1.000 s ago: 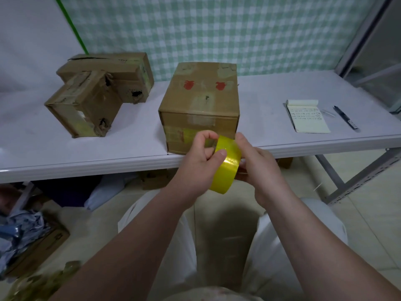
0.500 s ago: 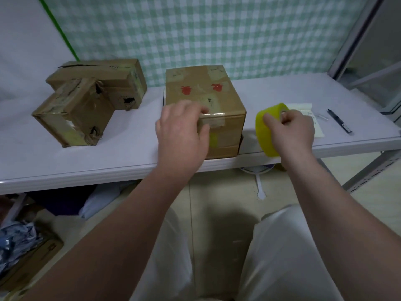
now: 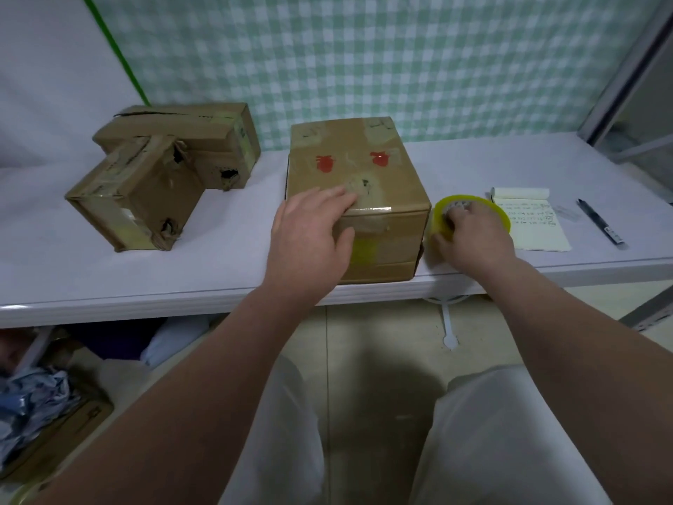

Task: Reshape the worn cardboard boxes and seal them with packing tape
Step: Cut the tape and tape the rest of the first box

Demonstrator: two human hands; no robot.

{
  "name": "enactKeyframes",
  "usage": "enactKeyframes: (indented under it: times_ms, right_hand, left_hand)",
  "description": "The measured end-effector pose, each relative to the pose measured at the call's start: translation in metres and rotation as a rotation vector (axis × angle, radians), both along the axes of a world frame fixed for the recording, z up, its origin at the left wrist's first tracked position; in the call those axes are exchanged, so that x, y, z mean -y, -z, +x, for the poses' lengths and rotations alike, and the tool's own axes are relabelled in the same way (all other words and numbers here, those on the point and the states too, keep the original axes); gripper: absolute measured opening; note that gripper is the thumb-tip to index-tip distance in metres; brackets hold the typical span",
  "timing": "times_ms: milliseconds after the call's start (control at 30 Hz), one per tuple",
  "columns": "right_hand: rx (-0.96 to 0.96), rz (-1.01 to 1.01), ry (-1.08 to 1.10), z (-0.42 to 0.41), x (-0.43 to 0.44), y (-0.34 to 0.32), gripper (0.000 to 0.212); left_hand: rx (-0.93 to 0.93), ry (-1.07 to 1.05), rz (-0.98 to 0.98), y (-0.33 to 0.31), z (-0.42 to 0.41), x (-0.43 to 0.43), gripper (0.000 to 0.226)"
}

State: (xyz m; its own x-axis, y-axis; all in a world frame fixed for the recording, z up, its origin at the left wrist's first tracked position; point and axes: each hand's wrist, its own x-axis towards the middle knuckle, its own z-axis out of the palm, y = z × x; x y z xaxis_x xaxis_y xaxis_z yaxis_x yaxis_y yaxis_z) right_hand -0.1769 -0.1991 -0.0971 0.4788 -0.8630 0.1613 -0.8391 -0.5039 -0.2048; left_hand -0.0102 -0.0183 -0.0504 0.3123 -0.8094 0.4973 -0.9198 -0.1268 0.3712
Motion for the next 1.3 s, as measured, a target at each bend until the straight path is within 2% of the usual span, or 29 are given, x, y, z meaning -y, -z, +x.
enactKeyframes:
  times_ms: [100, 167, 267, 333, 400, 467, 567, 667, 800, 1033, 1133, 1300]
  right_hand:
    - [0.007, 0.009, -0.032, -0.006, 0.001, 0.0, 0.035]
    - [0.083, -0.049, -0.033, -0.009, -0.004, -0.005, 0.031]
    - [0.417, -0.094, 0.011, -0.005, -0.023, -0.028, 0.028]
    - [0.647, -0.069, -0.042, 0.004, -0.036, -0.047, 0.028]
    - [0.736, -0.037, -0.154, 0.014, -0.045, -0.061, 0.029]
    - [0.686, 0.028, -0.259, 0.023, -0.047, -0.064, 0.032]
    - [0.556, 0.085, -0.346, 0.032, -0.045, -0.053, 0.04]
    - [0.597, 0.073, -0.362, 0.035, -0.048, -0.044, 0.036]
    - [0.617, 0.059, -0.357, 0.036, -0.047, -0.039, 0.035]
    - [0.697, 0.054, -0.336, 0.04, -0.048, -0.032, 0.035]
    - [0.683, 0.05, -0.336, 0.04, -0.048, -0.032, 0.034]
    - [0.671, 0.056, -0.331, 0.039, -0.05, -0.034, 0.034]
  left_hand:
    - [-0.015, -0.009, -0.014, -0.003, 0.0, 0.002, 0.04]
    - [-0.027, -0.022, -0.008, -0.008, 0.0, 0.002, 0.038]
    - [-0.005, -0.022, 0.081, -0.025, 0.002, 0.006, 0.032]
    - [0.001, 0.026, 0.246, -0.046, 0.006, 0.012, 0.033]
    - [-0.079, 0.105, 0.413, -0.07, 0.01, 0.018, 0.028]
    - [-0.172, 0.154, 0.488, -0.081, 0.015, 0.026, 0.02]
    - [-0.079, 0.108, 0.415, -0.072, 0.022, 0.039, 0.037]
    - [0.043, 0.141, 0.318, -0.048, 0.028, 0.045, 0.05]
    - [0.144, 0.175, 0.421, -0.038, 0.027, 0.045, 0.064]
    - [0.382, 0.114, 0.609, -0.039, 0.021, 0.051, 0.077]
    - [0.466, 0.076, 0.632, -0.037, 0.019, 0.053, 0.082]
    - [0.493, 0.082, 0.617, -0.036, 0.016, 0.049, 0.084]
